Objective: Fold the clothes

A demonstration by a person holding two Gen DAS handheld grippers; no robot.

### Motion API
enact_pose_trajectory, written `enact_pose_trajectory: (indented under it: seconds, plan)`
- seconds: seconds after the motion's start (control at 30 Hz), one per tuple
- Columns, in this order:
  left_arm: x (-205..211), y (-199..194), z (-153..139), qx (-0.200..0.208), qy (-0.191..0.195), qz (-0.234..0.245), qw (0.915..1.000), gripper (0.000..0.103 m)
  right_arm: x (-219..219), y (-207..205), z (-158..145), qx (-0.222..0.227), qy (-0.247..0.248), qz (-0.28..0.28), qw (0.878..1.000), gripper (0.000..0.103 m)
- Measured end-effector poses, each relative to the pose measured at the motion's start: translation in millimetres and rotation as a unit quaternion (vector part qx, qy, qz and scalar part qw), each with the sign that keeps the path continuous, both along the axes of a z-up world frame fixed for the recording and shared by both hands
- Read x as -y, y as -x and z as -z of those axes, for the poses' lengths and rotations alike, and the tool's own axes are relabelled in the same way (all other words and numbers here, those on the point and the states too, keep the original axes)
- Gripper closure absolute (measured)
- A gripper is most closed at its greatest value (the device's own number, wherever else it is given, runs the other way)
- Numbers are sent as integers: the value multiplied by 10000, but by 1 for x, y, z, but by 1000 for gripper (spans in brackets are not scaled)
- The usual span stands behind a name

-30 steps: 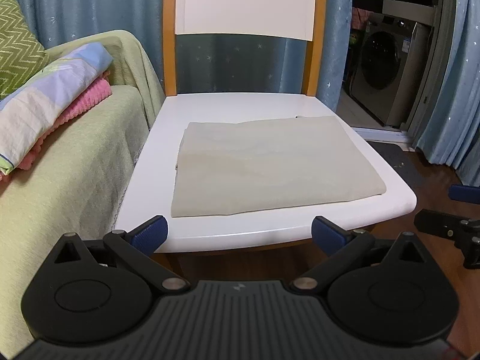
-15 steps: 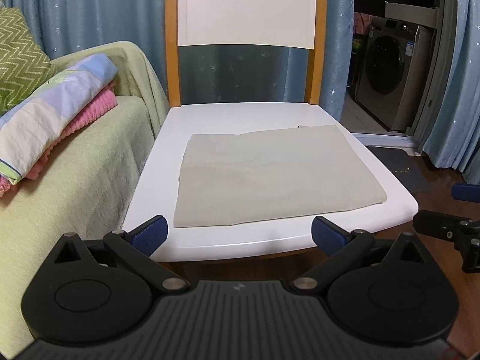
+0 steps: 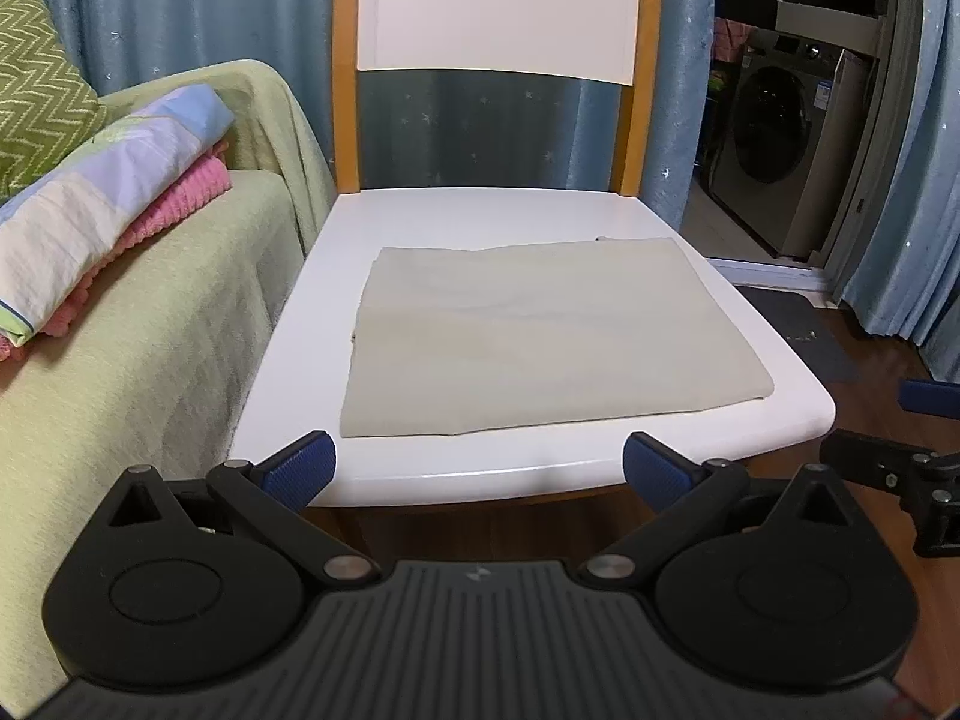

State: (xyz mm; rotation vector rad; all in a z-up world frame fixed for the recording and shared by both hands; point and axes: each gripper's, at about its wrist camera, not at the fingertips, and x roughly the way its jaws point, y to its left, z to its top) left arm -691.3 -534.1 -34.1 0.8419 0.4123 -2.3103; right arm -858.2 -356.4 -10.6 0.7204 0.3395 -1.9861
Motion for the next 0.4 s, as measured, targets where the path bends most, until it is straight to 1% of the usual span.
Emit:
enact_pose_trajectory:
  seconds: [0.3, 0.4]
  plan:
    - [-2, 3, 2, 3, -45, 11, 10000, 1, 1, 1, 0, -29, -12, 37, 10000, 1]
    - [-2, 2, 1, -63, 13, -2, 10000, 1, 1, 1, 0, -41, -22, 51, 10000, 1]
